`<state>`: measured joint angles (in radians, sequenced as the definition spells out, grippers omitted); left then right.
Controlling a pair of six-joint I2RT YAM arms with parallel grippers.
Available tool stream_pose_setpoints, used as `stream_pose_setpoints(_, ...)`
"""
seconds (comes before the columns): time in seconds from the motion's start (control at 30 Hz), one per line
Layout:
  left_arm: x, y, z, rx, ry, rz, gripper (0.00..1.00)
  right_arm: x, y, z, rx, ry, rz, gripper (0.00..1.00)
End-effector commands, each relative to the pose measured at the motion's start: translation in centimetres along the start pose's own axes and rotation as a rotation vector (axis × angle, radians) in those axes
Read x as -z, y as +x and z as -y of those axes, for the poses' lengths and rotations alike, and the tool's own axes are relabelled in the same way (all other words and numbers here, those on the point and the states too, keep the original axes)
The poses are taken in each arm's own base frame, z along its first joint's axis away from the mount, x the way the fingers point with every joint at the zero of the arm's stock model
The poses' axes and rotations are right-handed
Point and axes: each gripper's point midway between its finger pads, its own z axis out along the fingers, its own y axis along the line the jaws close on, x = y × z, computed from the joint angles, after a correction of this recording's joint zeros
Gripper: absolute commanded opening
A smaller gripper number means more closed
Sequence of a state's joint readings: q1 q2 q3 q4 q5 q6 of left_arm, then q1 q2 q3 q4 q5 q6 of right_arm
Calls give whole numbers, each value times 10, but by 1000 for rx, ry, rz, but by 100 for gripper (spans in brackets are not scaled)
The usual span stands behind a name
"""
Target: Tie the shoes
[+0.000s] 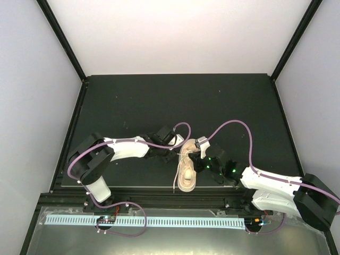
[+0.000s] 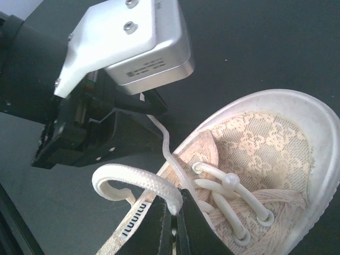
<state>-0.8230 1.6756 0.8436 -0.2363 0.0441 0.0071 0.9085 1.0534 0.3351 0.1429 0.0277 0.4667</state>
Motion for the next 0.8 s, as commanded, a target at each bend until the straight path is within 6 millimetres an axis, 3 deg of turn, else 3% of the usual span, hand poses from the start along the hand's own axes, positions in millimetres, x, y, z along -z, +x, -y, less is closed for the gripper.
stream_pose_setpoints(0.0,-8,-7,-7,-1,-35,-14,39,3,-17,-1,-11,6,77,2)
stream_pose_setpoints(0.17,-6,-6,-12,26,-65,-14,3,3,-18,-1,-13,6,78,2)
stream_pose_setpoints(0.37,17,-9,-17,99,-99,49,1,3,-18,-1,-13,8,78,2)
stream_pose_setpoints(0.53,44,2,-14,189,-84,64,1,4,-19,-1,-13,7,82,2)
stream_pose_setpoints(0.77,82,23,21,325,104,30,2,6,-24,0,-15,21,86,2)
